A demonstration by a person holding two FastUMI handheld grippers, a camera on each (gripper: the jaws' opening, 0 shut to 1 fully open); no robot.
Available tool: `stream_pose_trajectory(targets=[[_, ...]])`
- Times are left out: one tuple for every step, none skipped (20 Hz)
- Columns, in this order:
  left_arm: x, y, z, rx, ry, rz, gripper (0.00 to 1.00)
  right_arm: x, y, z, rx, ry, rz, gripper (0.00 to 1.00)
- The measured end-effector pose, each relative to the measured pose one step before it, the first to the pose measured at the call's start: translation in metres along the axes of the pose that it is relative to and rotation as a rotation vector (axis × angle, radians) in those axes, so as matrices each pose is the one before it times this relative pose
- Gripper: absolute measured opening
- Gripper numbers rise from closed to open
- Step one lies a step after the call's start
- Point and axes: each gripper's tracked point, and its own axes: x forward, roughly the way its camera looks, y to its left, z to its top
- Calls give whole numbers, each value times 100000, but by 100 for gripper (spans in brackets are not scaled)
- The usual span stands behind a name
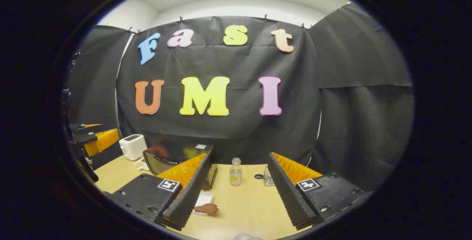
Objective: Open the electric oven with the left hand, put the food in, and close the electric oven.
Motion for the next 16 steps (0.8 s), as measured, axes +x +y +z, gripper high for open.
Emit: stream_pose_trajectory(targets=[[140,37,-140,429,-70,102,96,99,-89,225,-637,-225,-162,100],[379,112,29,212,-92,169,96,79,-16,-22,-752,-31,-137,100],[265,101,-74,239,-32,308,96,58,91,74,-601,-20,442,100],[404,-51,-225,153,236,224,96,44,50,119,-468,158,139,100],[392,120,-219,349,545,403,96,84,-13,-41,-423,289,22,96],[252,87,-117,450,-31,202,96,-4,-111,-83,-182,355,-165,96],[429,-74,-121,208,-90,50,96,-29,-15,55,41,233,-2,100],[488,-76,-135,21,-71,-343,96,-70,-83,-105,-12,345,-233,96],[445,-18,-129,300,-158,24,100,-156,-170,-16,-159,404,-394,96],[487,169,24,329,-290,186,96,-107,-213,-195,-89,512,-431,96],[823,156,-162,154,-600,179,96,-236,-170,-86,-40,629,-629,96],[920,-1,-51,354,-533,227,96,-260,-183,-124,11,450,-750,100],[855,153,-209,305,47,255,96,-300,-274,-140,91,805,-1039,100],[994,45,-494,-143,884,54,96,-383,-185,-292,73,906,-885,100],[1062,-60,-319,-396,301,-512,96,-332,-256,-174,322,1099,-1205,100],[1064,-8,-233,-168,94,-389,96,-452,-234,-206,865,936,-914,100]])
